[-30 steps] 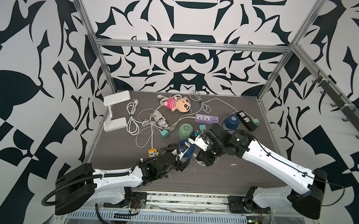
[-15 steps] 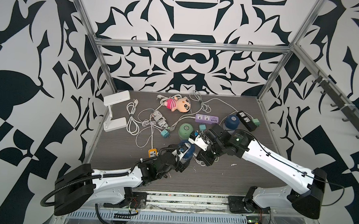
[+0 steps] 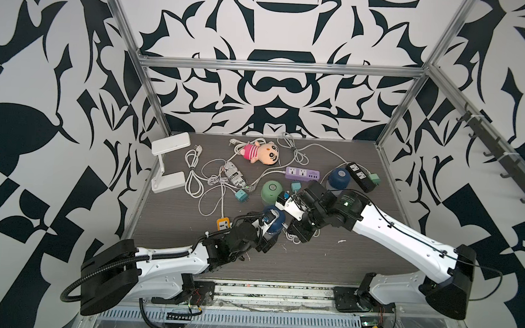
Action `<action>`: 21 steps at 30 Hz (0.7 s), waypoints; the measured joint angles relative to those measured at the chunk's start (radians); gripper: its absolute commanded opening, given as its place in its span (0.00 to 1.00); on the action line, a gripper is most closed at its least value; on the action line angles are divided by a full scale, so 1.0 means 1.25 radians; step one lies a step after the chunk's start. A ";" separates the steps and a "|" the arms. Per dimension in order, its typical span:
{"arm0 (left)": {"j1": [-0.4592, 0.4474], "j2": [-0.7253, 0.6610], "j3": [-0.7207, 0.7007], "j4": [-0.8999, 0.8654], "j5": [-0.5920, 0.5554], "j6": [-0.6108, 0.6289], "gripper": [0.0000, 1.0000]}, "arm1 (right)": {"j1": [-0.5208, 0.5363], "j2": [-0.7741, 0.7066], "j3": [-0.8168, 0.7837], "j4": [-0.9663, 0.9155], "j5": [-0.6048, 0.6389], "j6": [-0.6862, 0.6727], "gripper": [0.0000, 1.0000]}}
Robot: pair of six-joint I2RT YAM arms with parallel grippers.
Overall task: Charge the cordless meat grinders
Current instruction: Insert the charging cable into the cordless meat grinder.
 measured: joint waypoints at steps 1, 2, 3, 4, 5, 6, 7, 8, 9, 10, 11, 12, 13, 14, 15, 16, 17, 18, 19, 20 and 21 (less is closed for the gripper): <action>0.000 0.000 0.000 0.000 0.000 0.000 0.35 | 0.000 0.001 0.000 0.000 0.000 0.000 0.00; 0.000 0.001 0.000 0.000 0.001 -0.001 0.35 | 0.000 0.001 0.000 0.000 0.001 0.000 0.00; 0.000 0.002 0.000 0.000 0.003 -0.001 0.35 | 0.000 0.001 0.000 0.000 0.001 0.000 0.00; 0.000 0.003 0.000 0.000 0.003 -0.001 0.35 | 0.000 0.001 0.000 0.000 0.001 0.000 0.00; 0.000 0.004 0.000 0.000 0.003 -0.001 0.34 | 0.000 0.001 0.000 -0.001 0.001 0.000 0.00; 0.000 0.005 0.000 0.000 0.004 -0.001 0.35 | 0.000 0.001 0.001 -0.001 0.001 0.000 0.00; 0.000 0.005 0.000 0.000 0.004 -0.001 0.34 | 0.000 0.002 0.002 -0.002 0.001 -0.001 0.00; 0.000 0.005 0.000 0.000 0.004 0.000 0.34 | 0.000 0.003 0.006 -0.003 0.002 -0.002 0.00; 0.000 0.006 0.000 0.000 0.006 -0.001 0.34 | 0.000 0.006 0.011 -0.003 0.003 -0.003 0.00; -0.001 0.007 0.000 0.001 0.005 -0.001 0.34 | 0.000 0.009 0.014 -0.005 0.004 -0.004 0.00; -0.001 0.008 0.000 0.001 0.004 -0.001 0.34 | 0.000 0.012 0.016 -0.005 0.007 -0.004 0.00; -0.002 0.010 0.000 0.001 0.002 -0.001 0.34 | 0.000 0.014 0.017 -0.007 0.007 -0.005 0.00; -0.002 0.013 0.000 0.001 0.002 -0.001 0.34 | 0.000 0.015 0.018 -0.009 0.008 -0.006 0.00; -0.004 0.016 0.000 0.002 -0.001 0.000 0.34 | 0.000 0.015 0.019 -0.010 0.009 -0.006 0.00; -0.006 0.020 0.000 0.004 -0.004 0.000 0.33 | 0.000 0.016 0.019 -0.013 0.010 -0.006 0.00; -0.008 0.023 0.000 0.006 -0.005 0.000 0.34 | 0.000 0.015 0.019 -0.015 0.011 -0.006 0.00; -0.010 0.025 0.000 0.007 -0.008 0.000 0.33 | 0.000 0.016 0.019 -0.017 0.011 -0.006 0.00; -0.013 0.027 0.000 0.007 -0.011 0.000 0.33 | -0.001 0.016 0.019 -0.020 0.011 -0.006 0.00; -0.016 0.028 0.000 0.009 -0.014 0.002 0.33 | -0.001 0.016 0.019 -0.022 0.011 -0.006 0.00; -0.020 0.031 0.000 0.012 -0.020 0.003 0.33 | -0.003 0.016 0.019 -0.024 0.010 -0.007 0.00; -0.024 0.034 0.000 0.013 -0.026 0.006 0.33 | -0.005 0.016 0.019 -0.027 0.009 -0.006 0.00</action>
